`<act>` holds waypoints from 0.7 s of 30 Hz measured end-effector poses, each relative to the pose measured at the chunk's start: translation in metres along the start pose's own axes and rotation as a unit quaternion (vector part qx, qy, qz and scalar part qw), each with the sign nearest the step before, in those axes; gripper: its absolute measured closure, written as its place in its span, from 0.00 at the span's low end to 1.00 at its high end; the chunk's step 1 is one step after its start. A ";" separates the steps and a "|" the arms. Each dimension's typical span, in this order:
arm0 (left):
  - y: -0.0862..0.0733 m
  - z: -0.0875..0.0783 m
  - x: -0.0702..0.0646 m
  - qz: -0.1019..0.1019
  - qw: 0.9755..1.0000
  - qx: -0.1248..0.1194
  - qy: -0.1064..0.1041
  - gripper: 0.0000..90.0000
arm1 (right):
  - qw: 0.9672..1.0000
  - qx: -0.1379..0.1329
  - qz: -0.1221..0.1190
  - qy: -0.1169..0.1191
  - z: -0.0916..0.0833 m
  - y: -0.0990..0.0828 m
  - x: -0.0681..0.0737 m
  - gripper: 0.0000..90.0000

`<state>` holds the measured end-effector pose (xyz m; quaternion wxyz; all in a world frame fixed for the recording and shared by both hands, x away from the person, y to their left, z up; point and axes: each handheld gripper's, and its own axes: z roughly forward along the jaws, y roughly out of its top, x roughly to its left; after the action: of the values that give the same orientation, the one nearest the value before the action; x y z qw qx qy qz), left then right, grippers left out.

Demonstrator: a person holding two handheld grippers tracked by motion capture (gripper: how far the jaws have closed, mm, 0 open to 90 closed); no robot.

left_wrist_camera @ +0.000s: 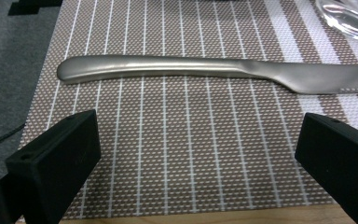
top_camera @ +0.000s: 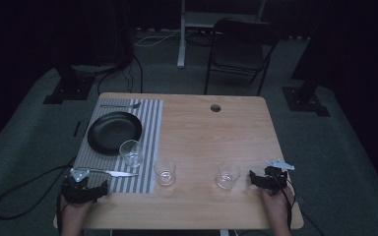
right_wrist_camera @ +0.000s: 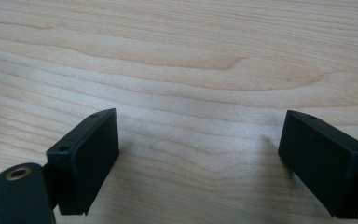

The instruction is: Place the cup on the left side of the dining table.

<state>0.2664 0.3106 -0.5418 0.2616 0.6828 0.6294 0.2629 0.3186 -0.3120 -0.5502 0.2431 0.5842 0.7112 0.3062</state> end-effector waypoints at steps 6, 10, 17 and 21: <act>-0.001 0.005 0.004 0.001 1.000 -0.002 -0.014 0.01 | 1.000 0.000 0.000 0.000 0.000 0.000 0.000 0.13; 0.000 0.007 0.006 0.011 1.000 -0.002 -0.025 0.01 | 1.000 0.000 0.000 0.000 0.000 0.000 0.000 0.13; 0.001 0.008 0.007 0.018 0.999 -0.001 -0.031 0.01 | 1.000 0.000 0.000 0.000 0.000 0.000 0.000 0.13; 0.002 0.009 0.009 0.023 0.999 -0.001 -0.037 0.01 | 1.000 0.000 0.000 0.000 0.000 0.000 0.000 0.13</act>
<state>0.2746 0.3194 -0.5464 0.2795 0.7061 0.6029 0.2443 0.3187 -0.3120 -0.5502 0.2431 0.5842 0.7112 0.3062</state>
